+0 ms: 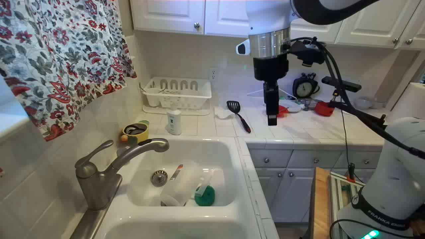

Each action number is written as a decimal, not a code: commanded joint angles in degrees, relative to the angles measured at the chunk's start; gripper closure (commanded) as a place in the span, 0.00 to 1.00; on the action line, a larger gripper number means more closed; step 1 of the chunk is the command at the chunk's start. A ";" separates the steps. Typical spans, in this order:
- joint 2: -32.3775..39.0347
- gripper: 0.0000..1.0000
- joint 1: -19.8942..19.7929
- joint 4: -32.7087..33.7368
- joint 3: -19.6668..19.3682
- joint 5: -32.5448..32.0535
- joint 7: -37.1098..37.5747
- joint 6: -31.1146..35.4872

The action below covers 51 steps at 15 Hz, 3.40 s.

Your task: Pick up the jar from the sink and put it on the right side of the sink

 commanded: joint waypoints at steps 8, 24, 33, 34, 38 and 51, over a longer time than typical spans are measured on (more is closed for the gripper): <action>0.09 0.00 0.66 0.14 -0.55 -0.16 0.20 -0.14; 10.08 0.00 -0.88 -13.57 -0.21 -4.49 12.46 34.98; 15.08 0.00 -3.12 -17.36 -3.23 -11.86 16.17 38.68; 15.65 0.00 -3.32 -17.36 -3.47 -12.11 16.74 38.72; 16.04 0.00 -3.33 -17.35 -3.49 -12.20 17.51 38.76; 24.02 0.00 -4.22 -13.27 -5.63 -12.24 11.75 41.81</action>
